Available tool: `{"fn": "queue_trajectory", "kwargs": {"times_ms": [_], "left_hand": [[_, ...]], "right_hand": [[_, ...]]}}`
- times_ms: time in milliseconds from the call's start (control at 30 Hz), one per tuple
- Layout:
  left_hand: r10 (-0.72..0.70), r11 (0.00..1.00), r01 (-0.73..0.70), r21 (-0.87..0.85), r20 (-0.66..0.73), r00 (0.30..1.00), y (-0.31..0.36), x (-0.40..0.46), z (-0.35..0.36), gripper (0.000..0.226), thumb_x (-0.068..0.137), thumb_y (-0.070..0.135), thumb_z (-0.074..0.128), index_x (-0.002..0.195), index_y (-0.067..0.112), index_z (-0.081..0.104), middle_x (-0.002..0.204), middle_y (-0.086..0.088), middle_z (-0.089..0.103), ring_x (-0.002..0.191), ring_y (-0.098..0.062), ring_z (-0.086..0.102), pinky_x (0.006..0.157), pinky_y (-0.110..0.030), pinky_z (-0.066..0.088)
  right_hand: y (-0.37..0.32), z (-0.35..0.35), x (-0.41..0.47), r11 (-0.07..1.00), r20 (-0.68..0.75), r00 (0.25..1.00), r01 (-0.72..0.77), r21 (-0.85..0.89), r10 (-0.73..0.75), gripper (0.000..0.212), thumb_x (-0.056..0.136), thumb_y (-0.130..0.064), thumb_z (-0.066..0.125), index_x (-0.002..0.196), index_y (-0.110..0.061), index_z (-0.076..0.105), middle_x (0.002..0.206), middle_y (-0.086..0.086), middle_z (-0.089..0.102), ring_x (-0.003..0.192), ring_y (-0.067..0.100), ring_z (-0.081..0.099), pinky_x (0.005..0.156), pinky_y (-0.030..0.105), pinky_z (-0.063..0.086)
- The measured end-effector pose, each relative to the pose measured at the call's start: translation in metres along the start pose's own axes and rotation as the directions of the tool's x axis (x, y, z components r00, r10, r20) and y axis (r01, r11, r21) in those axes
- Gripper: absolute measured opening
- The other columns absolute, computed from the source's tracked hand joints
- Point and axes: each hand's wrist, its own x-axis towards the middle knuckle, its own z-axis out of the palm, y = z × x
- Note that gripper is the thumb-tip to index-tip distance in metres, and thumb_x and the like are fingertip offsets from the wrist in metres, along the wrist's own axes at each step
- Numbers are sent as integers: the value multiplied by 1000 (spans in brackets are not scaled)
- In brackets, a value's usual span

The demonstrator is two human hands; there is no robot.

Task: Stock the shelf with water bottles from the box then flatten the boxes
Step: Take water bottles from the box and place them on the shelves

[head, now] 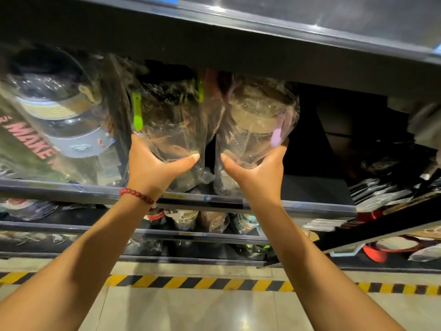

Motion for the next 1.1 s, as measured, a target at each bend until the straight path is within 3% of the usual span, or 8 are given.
{"fn": "queue_trajectory", "kwargs": {"times_ms": [200, 300, 367, 467, 600, 700, 867, 1100], "left_hand": [[-36, 998, 36, 45, 1, 999, -1, 0, 0, 99, 38, 56, 88, 115, 3, 56, 107, -3, 67, 100, -10, 65, 89, -34, 53], [-37, 997, 37, 64, -3, 999, 0, -3, -2, 106, 38, 54, 88, 126, 13, 45, 120, 0, 60, 110, -13, 59, 96, -38, 49], [-62, 996, 61, 62, 15, 998, 2, -7, -3, 105, 36, 52, 89, 124, 21, 39, 119, 7, 56, 109, -17, 60, 95, -40, 49], [-73, 994, 70, 78, 39, 997, 5, -13, -4, 96, 43, 43, 92, 115, 31, 30, 109, 22, 44, 108, -14, 56, 96, -31, 45], [-49, 982, 44, 185, 20, 999, 9, -19, -4, 79, 59, 27, 88, 112, 23, 29, 105, 9, 42, 102, -13, 45, 85, -23, 36], [-49, 973, 44, 225, 17, 999, 11, -16, -4, 77, 60, 26, 87, 116, 16, 35, 106, 6, 44, 100, -13, 45, 85, -24, 37], [-42, 965, 28, 260, 48, 998, 11, -12, -11, 89, 60, 27, 87, 129, 9, 34, 116, 6, 40, 108, -10, 40, 91, -24, 33], [-117, 962, 84, 260, 114, 987, 15, -12, -15, 86, 61, 28, 86, 127, 12, 33, 119, 4, 44, 110, -13, 44, 95, -28, 38]], "right_hand": [[-6, -2, -6, 999, 25, 1000, 10, 36, -11, 80, 59, -33, 81, 122, -15, 37, 120, 3, 55, 110, 14, 59, 97, 34, 49], [-3, -6, -6, 1000, 85, 996, 1, 23, -3, 72, 61, -29, 86, 116, -27, 39, 121, 1, 53, 112, 13, 57, 98, 34, 48], [-2, -11, -6, 1000, 129, 992, -10, 10, 9, 64, 63, -28, 88, 102, -38, 38, 117, -2, 52, 109, 10, 56, 96, 32, 49], [1, -16, -9, 999, 138, 990, 8, -33, -3, 71, 63, -30, 87, 115, -32, 39, 118, -4, 52, 110, 7, 54, 93, 22, 47], [3, -19, -11, 996, 145, 989, 0, -94, 14, 71, 68, -24, 84, 119, -26, 35, 108, -16, 52, 101, -9, 52, 81, 4, 45], [3, -18, -9, 989, 132, 991, 6, -145, 13, 71, 69, -25, 84, 122, -17, 38, 107, -11, 53, 96, -7, 53, 78, 3, 44], [3, -16, -12, 986, 116, 993, -3, -168, 22, 56, 69, -26, 83, 96, -31, 34, 103, -7, 52, 96, 2, 55, 77, 11, 45], [-1, -19, -15, 986, 130, 991, 36, -160, -15, 64, 68, -26, 85, 107, -24, 34, 104, -13, 50, 96, -3, 53, 79, 8, 42]]}}
